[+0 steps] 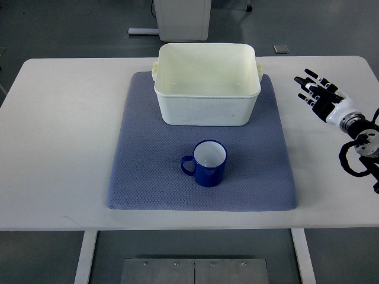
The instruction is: Place cup in box with right hand
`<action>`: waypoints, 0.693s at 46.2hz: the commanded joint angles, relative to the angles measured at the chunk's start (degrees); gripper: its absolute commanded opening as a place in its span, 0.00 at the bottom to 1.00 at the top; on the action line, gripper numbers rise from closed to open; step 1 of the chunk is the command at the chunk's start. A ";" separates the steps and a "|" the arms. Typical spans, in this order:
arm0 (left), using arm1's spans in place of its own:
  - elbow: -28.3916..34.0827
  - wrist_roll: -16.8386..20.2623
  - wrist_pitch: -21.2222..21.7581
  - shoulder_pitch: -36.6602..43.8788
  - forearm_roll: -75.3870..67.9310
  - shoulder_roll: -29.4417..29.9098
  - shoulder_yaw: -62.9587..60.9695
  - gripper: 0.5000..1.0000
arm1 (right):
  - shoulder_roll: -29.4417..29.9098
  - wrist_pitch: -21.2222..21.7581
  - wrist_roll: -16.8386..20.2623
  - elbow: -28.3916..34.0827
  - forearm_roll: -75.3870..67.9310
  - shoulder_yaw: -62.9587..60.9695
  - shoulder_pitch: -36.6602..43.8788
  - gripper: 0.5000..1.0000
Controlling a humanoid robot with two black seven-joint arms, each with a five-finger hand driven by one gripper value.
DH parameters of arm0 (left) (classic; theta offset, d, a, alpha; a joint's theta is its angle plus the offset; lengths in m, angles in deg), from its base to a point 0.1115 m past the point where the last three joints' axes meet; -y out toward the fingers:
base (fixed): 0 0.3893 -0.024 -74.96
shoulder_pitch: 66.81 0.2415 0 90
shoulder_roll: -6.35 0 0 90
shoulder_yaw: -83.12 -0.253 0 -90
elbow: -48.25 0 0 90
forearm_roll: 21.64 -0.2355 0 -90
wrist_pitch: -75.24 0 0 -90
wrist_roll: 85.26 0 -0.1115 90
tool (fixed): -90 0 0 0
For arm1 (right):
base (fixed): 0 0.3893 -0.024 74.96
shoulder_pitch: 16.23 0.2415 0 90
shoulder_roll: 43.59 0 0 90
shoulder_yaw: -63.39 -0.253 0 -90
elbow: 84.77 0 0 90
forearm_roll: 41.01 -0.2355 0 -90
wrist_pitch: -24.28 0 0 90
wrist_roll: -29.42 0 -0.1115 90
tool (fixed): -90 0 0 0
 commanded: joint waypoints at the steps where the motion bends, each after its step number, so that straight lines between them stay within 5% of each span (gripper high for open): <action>1: 0.00 -0.01 -0.08 0.00 0.00 0.00 -0.01 1.00 | 0.00 0.00 -0.01 -0.05 0.00 0.00 0.00 1.00; 32: 0.08 -0.01 -0.08 0.09 0.00 0.00 -0.01 1.00 | -0.35 0.00 -0.01 -0.32 0.00 -0.09 0.09 1.00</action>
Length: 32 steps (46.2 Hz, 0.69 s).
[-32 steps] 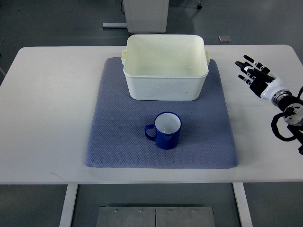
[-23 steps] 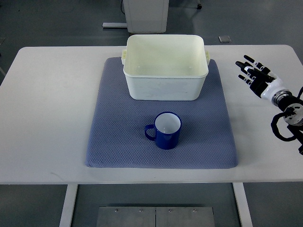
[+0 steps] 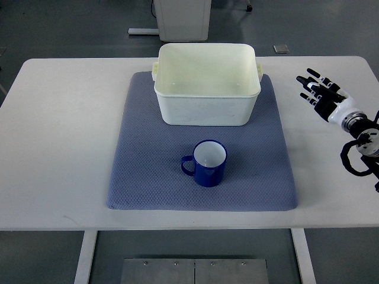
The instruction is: Place cup in box with right hand
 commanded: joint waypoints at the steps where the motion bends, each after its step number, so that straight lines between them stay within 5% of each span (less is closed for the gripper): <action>1: 0.03 0.00 0.00 0.00 0.00 0.00 -0.01 1.00 | -0.01 0.00 0.00 -0.01 0.00 0.00 -0.01 1.00; 32: 0.03 0.00 0.00 0.00 0.00 0.00 -0.01 1.00 | -0.18 -0.09 0.00 -0.27 0.00 -0.08 0.17 1.00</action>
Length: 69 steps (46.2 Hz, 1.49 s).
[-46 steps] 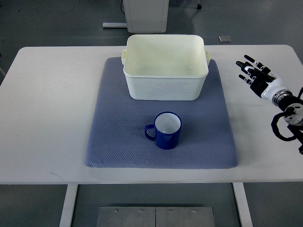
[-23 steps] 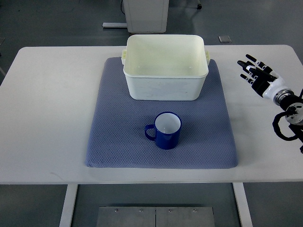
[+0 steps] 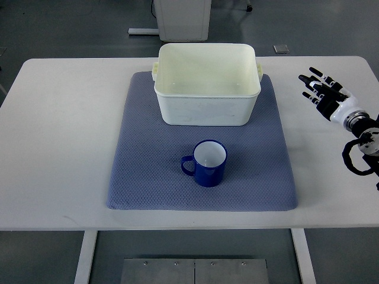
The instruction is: Place cup in box with right hand
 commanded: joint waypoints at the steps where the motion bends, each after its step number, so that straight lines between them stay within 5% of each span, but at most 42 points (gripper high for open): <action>1: 0.00 0.00 0.00 0.00 0.00 0.00 -0.02 1.00 | 0.01 0.00 0.00 -0.04 0.00 -0.08 0.10 1.00; 69: 0.00 0.00 0.00 0.00 0.00 0.00 -0.02 1.00 | 0.45 -0.26 -0.52 -1.80 0.09 -0.87 1.24 1.00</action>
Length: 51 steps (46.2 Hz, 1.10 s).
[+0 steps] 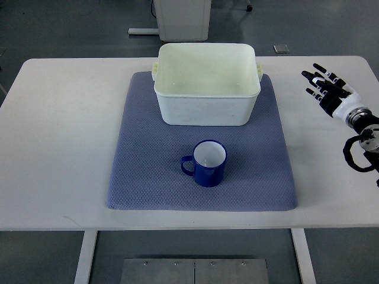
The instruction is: Place cup in box with right hand
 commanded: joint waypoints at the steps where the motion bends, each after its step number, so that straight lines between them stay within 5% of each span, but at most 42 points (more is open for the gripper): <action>1: -0.07 0.00 0.00 0.00 0.00 0.00 -0.02 1.00 | 0.04 0.08 0.01 0.01 0.00 -0.88 0.20 1.00; 30: 0.02 0.00 0.00 0.00 0.00 0.00 -0.02 1.00 | -0.05 0.25 0.10 -4.65 0.09 -2.38 3.63 1.00; 39: 0.02 0.00 0.00 0.00 0.00 0.00 -0.02 1.00 | -0.67 3.33 -4.55 -4.12 1.67 -1.15 3.01 1.00; 51: 0.02 0.00 0.00 0.00 0.00 0.00 -0.02 1.00 | -4.97 3.68 -5.61 0.53 2.03 0.43 -0.50 1.00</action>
